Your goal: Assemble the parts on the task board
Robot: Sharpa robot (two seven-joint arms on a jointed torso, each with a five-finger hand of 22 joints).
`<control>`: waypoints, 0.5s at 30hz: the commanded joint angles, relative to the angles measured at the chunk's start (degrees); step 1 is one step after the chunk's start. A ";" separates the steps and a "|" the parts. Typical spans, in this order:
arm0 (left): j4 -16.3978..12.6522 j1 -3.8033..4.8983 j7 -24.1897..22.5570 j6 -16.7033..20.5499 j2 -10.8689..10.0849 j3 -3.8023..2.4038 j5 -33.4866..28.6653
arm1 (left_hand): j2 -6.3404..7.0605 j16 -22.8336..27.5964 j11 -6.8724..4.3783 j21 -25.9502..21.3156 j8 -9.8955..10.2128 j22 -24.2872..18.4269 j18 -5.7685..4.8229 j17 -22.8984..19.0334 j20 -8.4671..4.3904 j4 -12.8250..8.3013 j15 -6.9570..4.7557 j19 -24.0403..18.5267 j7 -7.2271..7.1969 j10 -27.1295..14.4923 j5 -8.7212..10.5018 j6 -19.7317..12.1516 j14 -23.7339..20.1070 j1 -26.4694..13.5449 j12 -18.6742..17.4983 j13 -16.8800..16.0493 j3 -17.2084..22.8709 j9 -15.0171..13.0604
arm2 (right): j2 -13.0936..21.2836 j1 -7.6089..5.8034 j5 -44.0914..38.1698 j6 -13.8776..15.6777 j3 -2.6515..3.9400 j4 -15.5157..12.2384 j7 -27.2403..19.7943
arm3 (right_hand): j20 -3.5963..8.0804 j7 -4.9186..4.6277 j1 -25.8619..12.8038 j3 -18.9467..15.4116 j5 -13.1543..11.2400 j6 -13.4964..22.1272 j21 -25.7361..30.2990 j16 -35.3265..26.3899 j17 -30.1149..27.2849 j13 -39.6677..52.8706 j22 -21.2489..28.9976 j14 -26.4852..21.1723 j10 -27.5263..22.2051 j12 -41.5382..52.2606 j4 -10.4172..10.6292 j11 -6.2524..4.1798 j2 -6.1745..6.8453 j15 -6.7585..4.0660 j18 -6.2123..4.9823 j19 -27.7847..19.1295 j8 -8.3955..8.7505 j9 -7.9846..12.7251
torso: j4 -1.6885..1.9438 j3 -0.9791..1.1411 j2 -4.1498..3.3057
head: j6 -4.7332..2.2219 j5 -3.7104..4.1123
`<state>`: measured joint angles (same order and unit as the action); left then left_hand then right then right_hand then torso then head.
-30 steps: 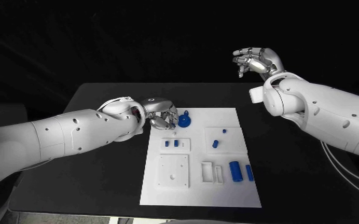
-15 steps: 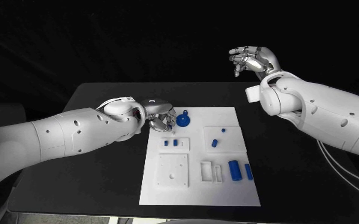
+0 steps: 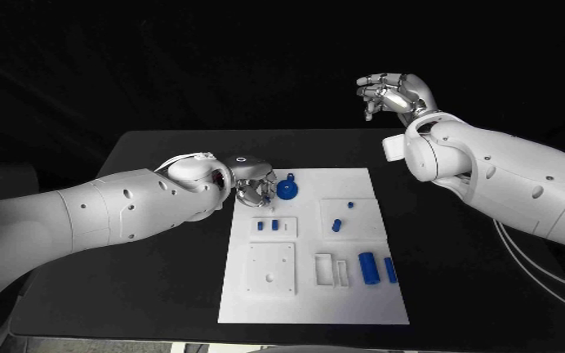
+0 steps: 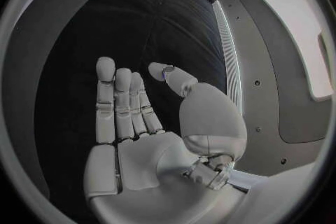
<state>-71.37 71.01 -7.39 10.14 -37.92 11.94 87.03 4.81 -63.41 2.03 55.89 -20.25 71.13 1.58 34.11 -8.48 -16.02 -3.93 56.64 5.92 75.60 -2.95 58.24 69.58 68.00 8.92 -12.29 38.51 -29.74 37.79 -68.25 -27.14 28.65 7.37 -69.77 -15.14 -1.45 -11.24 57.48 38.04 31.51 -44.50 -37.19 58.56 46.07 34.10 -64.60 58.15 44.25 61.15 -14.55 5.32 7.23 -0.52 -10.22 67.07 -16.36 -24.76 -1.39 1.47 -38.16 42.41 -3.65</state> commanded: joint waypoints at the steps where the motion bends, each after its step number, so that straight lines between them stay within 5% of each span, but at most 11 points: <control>1: 0.23 -0.09 0.66 -1.93 0.48 0.16 0.58 | -0.92 -0.18 -0.04 0.25 0.15 0.09 4.80 0.06 -1.19 0.19 -0.46 0.24 -0.08 0.44 -0.18 0.33 0.23 1.29 0.16 -0.30 0.08 0.10 | -0.02 0.00 0.37 -0.31 0.04 0.16 -0.05 | 0.10 -0.29 -0.04 0.10 0.35 -0.35 0.28 -0.03 -0.06 -0.09 0.09 0.39 0.41 0.27 -0.24 0.05 -0.39 -0.15 -4.78 0.24 -0.19 0.10 | 0.09 -0.02 0.03 | 0.08 0.07; 11: 1.38 -0.18 1.27 -2.77 0.89 0.27 0.54 | -0.95 -0.17 -0.04 0.25 0.18 0.10 4.79 0.08 -1.21 0.20 -0.47 0.26 -0.08 0.45 -0.18 0.33 0.24 1.27 0.13 -0.32 0.11 0.14 | -0.04 0.00 0.53 -0.56 0.03 0.29 0.49 | 0.09 -0.29 0.08 0.32 0.40 -0.32 0.38 -0.07 -0.14 -0.28 0.09 0.34 0.35 0.30 -0.38 0.04 -0.36 -0.15 -4.78 0.19 -0.17 0.17 | 0.08 0.02 0.10 | 0.14 -0.03; 15: 1.59 -0.30 1.00 -2.41 1.33 0.84 0.55 | -0.97 -0.16 -0.04 0.25 0.19 0.11 4.79 0.08 -1.22 0.18 -0.47 0.27 -0.08 0.44 -0.19 0.33 0.24 1.29 0.11 -0.33 0.13 0.16 | -0.06 0.00 1.24 -0.49 0.03 0.25 0.72 | 0.08 -0.29 0.07 0.34 0.41 -0.31 0.40 -0.07 -0.15 -0.31 0.09 0.32 0.34 0.31 -0.39 0.05 -0.35 -0.14 -4.78 0.19 -0.17 0.18 | 0.18 0.04 0.11 | 0.23 0.01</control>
<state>-69.74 70.82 -6.36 8.49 -36.93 12.63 87.17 4.81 -63.41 1.93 55.89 -20.24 71.17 1.56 34.10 -8.46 -16.01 -3.93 56.63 5.92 75.54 -2.93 58.23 69.58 68.00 8.82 -12.30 38.49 -29.57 37.78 -68.25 -26.66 28.60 7.37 -69.47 -14.59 -1.46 -11.15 57.48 38.20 31.73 -44.59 -37.20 58.56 46.00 33.87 -64.60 58.14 44.25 61.15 -14.71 5.32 7.23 -0.51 -10.23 67.06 -16.41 -24.64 -1.27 1.47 -38.06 42.58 -3.71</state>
